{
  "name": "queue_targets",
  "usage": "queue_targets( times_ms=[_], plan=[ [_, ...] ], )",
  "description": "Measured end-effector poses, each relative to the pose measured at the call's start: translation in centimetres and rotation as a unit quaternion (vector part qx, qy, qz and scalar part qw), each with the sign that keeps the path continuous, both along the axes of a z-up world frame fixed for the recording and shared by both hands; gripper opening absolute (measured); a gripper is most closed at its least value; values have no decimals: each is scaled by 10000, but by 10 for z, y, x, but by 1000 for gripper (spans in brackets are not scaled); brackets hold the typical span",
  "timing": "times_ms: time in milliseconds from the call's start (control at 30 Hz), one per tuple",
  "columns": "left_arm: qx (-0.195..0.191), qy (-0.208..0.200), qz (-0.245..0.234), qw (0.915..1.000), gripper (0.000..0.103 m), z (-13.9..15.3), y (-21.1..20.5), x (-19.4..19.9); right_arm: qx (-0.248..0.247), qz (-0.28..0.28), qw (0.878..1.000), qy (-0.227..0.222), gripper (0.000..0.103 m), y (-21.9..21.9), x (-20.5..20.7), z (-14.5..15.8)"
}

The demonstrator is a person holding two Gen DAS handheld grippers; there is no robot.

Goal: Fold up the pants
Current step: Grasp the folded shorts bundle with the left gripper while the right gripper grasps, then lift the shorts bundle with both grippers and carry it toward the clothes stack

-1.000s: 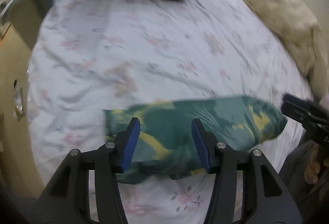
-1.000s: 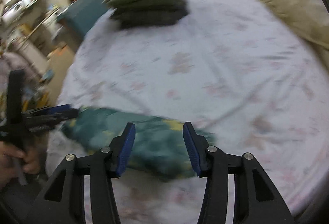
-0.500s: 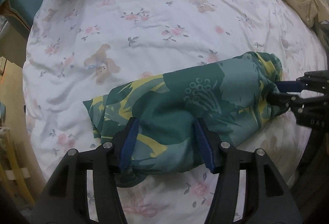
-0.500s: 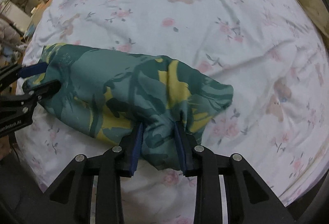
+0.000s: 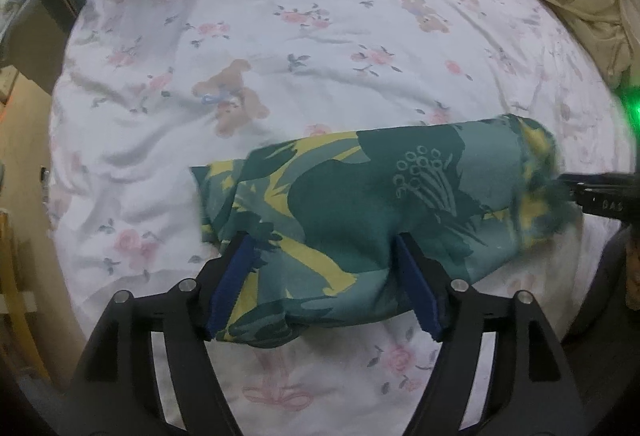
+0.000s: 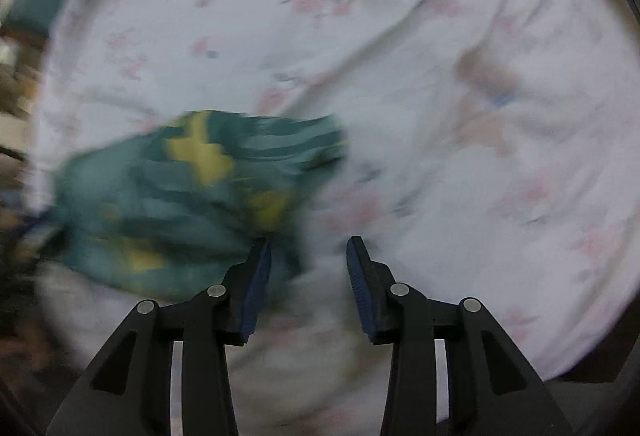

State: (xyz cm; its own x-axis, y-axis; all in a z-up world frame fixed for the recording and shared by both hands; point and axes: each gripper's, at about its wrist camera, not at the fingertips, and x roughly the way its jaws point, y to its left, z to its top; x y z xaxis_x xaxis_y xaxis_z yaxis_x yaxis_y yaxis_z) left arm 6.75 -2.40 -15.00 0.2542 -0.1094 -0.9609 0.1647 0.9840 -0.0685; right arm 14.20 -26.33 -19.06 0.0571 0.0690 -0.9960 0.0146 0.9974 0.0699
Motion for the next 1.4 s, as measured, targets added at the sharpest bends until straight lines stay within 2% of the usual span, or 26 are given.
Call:
queue_targets(
  times_ms=[33, 133, 267, 333, 367, 400, 433, 533, 600, 700, 733, 833, 900, 1000, 1067, 1133, 1200, 1233, 1267, 1300, 1333, 1367, 1400],
  plan=[
    [10, -6, 13, 10000, 70, 1, 1, 0, -284, 79, 9995, -71, 39, 2, -2, 1],
    [-239, -3, 186, 9995, 69, 11, 7, 1, 226, -85, 9995, -189, 40, -4, -3, 11],
    [-734, -324, 483, 9956, 70, 35, 26, 3, 547, -551, 9927, -920, 44, -24, -8, 46],
    [-925, -547, 857, 9905, 77, 46, 42, 5, 776, -799, 9878, -1089, 51, -31, -10, 53],
    [-1015, -655, 1131, 9862, 83, 50, 52, 6, 991, -942, 9837, -1169, 53, -36, -10, 57],
    [-1048, -715, 1346, 9827, 87, 51, 60, 6, 1159, -1015, 9806, -1208, 61, -37, -8, 59],
    [-1072, -743, 1523, 9797, 87, 50, 66, 8, 1327, -1084, 9775, -1226, 70, -36, -5, 60],
    [-1039, -597, 1930, 9739, 87, 40, 84, 14, 1829, -1305, 9676, -1151, 83, -39, -1, 55],
    [-1006, -501, 2108, 9711, 87, 32, 92, 14, 2261, -1480, 9579, -975, 88, -43, 5, 46],
    [-1004, -408, 2283, 9675, 87, 26, 98, 14, 2892, -1631, 9415, -575, 90, -32, 10, 31],
    [-1044, -339, 2357, 9656, 87, 23, 102, 14, 2862, -1618, 9430, -511, 90, -28, 11, 26],
    [-1337, -19, 2531, 9582, 87, 10, 107, 12, 2451, -1457, 9579, -341, 90, -21, 12, 19],
    [-1415, 82, 2536, 9569, 87, 5, 105, 12, 2400, -1405, 9603, -199, 90, -17, 14, 12],
    [-1270, 193, 2249, 9659, 87, -4, 90, 18, 2228, -1241, 9669, -49, 90, -8, 16, 3],
    [-1365, 556, 1972, 9692, 87, -21, 75, 21, 2255, -1090, 9681, 121, 90, 4, 19, -6],
    [-1230, 928, 1699, 9733, 87, -37, 60, 19, 2142, -945, 9719, 241, 90, 12, 18, -13],
    [-925, 802, 1411, 9824, 87, -37, 48, 15, 1970, -744, 9773, 240, 90, 19, 18, -17],
    [-929, 791, 1378, 9829, 85, -36, 46, 15, 1905, -646, 9793, 229, 90, 22, 17, -18],
    [-1061, 836, 1333, 9818, 72, -35, 45, 15, 1859, -543, 9809, 202, 88, 24, 17, -18],
    [-1209, 884, 1246, 9808, 56, -34, 44, 16, 1846, -431, 9817, 151, 80, 27, 16, -16],
    [-1293, 906, 1178, 9804, 48, -34, 43, 15, 1909, -364, 9808, 149, 77, 29, 15, -15],
    [-1394, 906, 1084, 9801, 30, -31, 41, 14, 1997, -312, 9792, 172, 68, 31, 15, -14],
    [-1425, 862, 979, 9812, 18, -28, 37, 14, 2119, -203, 9769, 177, 50, 35, 15, -14]
  ],
)
